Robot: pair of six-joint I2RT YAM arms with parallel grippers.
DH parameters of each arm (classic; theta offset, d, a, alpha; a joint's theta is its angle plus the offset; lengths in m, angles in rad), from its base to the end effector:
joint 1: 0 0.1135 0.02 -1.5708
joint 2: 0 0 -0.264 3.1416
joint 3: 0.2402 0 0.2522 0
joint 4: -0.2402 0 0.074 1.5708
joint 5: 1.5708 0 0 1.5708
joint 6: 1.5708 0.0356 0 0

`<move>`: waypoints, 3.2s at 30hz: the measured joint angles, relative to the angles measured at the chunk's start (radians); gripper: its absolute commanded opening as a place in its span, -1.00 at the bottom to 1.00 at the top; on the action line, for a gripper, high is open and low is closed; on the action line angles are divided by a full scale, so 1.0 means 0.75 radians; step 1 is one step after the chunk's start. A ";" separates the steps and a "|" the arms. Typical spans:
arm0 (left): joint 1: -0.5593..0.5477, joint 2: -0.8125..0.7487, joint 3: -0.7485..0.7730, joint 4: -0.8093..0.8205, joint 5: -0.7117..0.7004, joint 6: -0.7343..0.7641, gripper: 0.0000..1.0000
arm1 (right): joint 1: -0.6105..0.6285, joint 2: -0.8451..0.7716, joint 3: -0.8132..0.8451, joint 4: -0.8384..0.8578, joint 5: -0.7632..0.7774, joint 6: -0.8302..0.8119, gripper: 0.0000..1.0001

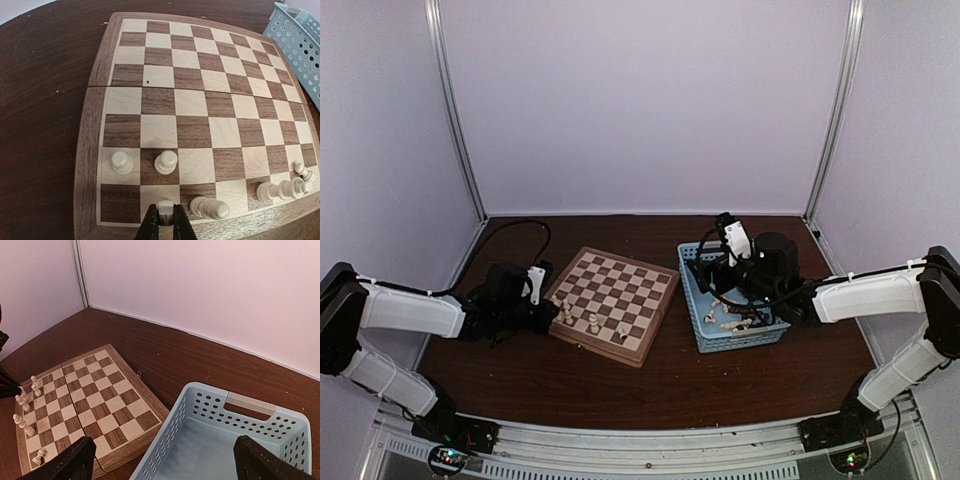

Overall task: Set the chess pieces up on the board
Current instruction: Place the chess piece on the chessboard, then pick up the chess piece from the chessboard.

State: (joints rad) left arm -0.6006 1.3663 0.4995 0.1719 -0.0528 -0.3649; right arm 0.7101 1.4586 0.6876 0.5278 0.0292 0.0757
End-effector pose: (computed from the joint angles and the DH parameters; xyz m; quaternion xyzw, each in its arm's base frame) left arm 0.2113 -0.1425 0.1540 0.0953 0.9003 -0.1756 0.3866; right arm 0.2390 0.2041 0.2218 -0.2371 0.7511 0.2252 0.5735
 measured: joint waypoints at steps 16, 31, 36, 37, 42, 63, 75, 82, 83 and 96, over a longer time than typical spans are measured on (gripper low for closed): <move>0.005 -0.079 0.004 -0.045 0.012 0.011 -0.25 | 0.000 0.008 0.015 -0.012 -0.006 -0.002 0.99; 0.005 -0.377 0.216 -0.453 0.047 -0.010 -0.15 | 0.163 0.106 0.221 -0.190 -0.139 -0.023 0.18; 0.005 -0.404 0.306 -0.566 0.043 -0.010 -0.15 | 0.333 0.174 0.444 -0.440 -0.123 0.052 0.12; 0.005 -0.409 0.311 -0.578 0.043 -0.010 -0.14 | 0.359 0.186 0.470 -0.482 -0.123 0.075 0.11; 0.005 -0.449 0.311 -0.642 0.048 -0.011 -0.11 | 0.438 0.305 0.610 -0.731 -0.158 0.196 0.07; 0.005 -0.506 0.306 -0.725 0.103 -0.010 -0.07 | 0.462 0.767 1.128 -1.391 -0.110 0.329 -0.19; 0.005 -0.487 0.300 -0.720 0.131 -0.010 -0.07 | 0.489 0.889 1.228 -1.460 -0.072 0.370 -0.18; 0.005 -0.490 0.297 -0.720 0.132 -0.009 -0.07 | 0.496 0.911 1.259 -1.487 -0.016 0.382 -0.42; 0.005 -0.490 0.296 -0.720 0.132 -0.009 -0.07 | 0.496 0.911 1.259 -1.489 -0.008 0.380 -0.44; 0.005 -0.491 0.293 -0.721 0.168 -0.010 -0.08 | 0.496 0.919 1.251 -1.429 0.007 0.283 -0.74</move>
State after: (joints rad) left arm -0.5972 0.9981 0.7197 -0.3691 0.0731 -0.3725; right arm 1.0824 2.1475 1.6257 -0.5438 0.0345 0.2882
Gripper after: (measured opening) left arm 0.462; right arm 0.159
